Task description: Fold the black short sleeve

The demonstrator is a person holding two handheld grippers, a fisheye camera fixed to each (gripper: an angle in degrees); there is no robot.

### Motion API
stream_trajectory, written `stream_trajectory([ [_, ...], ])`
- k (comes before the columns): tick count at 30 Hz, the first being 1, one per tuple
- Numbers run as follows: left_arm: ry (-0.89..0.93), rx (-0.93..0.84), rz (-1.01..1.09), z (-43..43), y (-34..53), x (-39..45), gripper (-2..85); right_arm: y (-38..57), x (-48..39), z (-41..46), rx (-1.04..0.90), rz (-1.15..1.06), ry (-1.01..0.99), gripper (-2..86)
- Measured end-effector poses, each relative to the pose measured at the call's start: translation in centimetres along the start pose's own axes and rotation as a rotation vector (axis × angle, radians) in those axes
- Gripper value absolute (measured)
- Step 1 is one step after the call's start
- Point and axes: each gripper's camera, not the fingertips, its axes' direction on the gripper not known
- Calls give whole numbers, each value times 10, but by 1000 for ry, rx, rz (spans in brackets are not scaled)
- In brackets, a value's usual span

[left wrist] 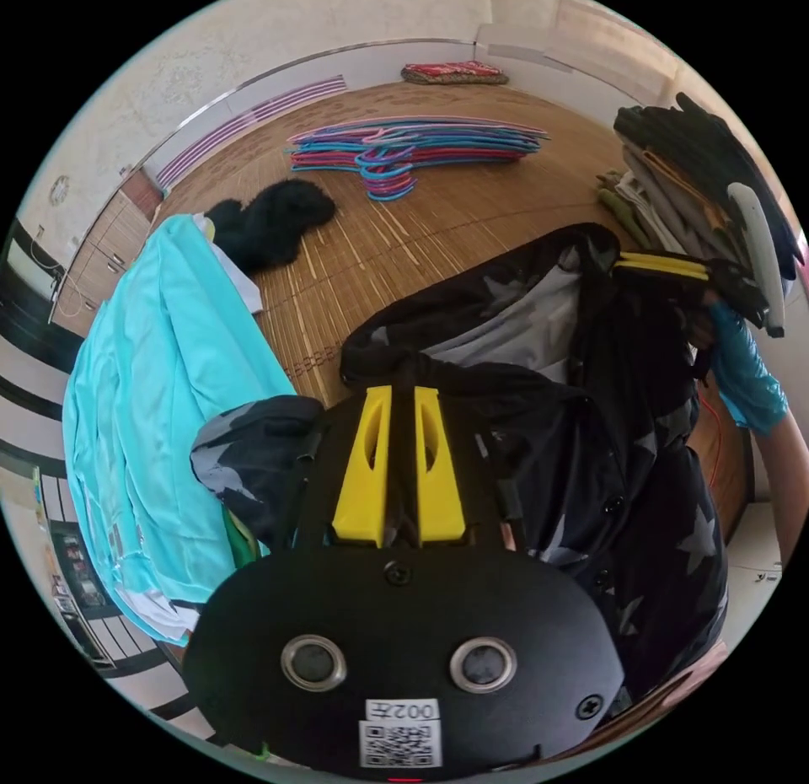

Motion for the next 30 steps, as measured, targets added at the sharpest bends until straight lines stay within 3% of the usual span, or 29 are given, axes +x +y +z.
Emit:
stream_trajectory([
  [6,-33,73,73,-15,-37,0,-16,2,-9,-5,30,-35,151,5],
  [11,65,-27,43,7,-55,-16,-5,-9,7,2,-64,-15,28,45],
  [17,85,53,-1,-1,-42,-44,31,-17,22,-17,-23,16,10,104],
  [23,126,27,-47,16,-48,-66,85,-30,37,-1,-8,100,-87,110],
  [30,126,-58,78,29,-76,-66,55,-59,33,29,-87,92,-91,92],
])
